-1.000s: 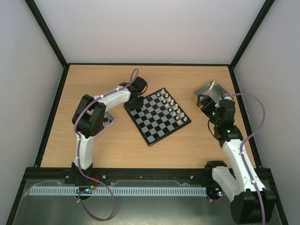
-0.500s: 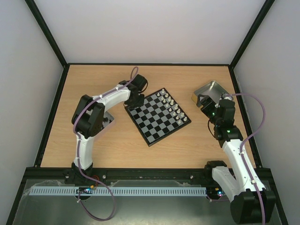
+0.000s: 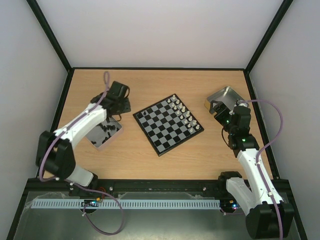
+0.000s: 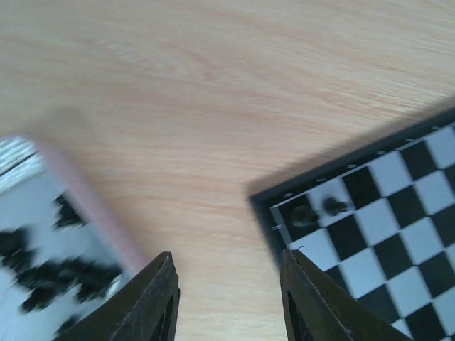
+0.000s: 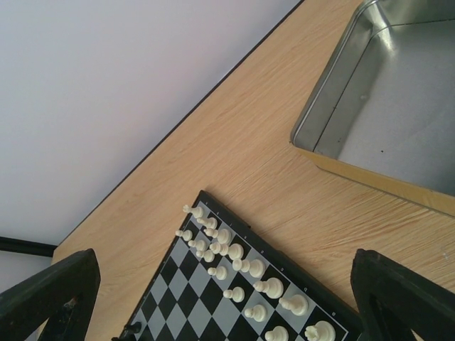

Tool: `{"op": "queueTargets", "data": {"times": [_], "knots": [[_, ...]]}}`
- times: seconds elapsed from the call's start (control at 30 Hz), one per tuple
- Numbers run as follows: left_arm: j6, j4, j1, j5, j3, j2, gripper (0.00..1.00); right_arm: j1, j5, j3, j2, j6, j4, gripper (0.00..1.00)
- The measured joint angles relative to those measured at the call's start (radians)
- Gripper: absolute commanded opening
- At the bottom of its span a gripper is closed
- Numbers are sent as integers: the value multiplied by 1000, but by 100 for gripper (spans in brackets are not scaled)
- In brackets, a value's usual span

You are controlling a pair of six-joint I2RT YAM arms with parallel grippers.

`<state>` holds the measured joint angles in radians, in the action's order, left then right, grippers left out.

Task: Set up the chess pieces on the board
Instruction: Pick up the chess piece from the storage box.

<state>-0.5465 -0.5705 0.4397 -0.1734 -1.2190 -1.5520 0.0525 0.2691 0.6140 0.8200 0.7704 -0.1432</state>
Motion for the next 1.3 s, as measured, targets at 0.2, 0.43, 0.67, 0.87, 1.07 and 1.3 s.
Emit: {"op": "queueTargets", "data": {"times": [0.2, 0.43, 0.67, 0.87, 1.07, 1.3], "knots": [[-66, 54, -144, 1, 260, 201, 43, 0, 0, 0, 3, 1, 6, 96], [-99, 74, -328, 67, 454, 288, 27, 0, 2, 0, 33, 19, 23, 94], [-82, 101, -382, 149, 486, 229, 27, 0, 4, 0, 43, 36, 25, 94], [-65, 129, -382, 185, 486, 174, 28, 0, 3, 0, 43, 43, 26, 94], [-71, 148, -384, 166, 486, 156, 27, 0, 4, 0, 44, 43, 26, 94], [-87, 186, -384, 164, 486, 111, 22, 0, 4, 0, 49, 42, 26, 94]]}}
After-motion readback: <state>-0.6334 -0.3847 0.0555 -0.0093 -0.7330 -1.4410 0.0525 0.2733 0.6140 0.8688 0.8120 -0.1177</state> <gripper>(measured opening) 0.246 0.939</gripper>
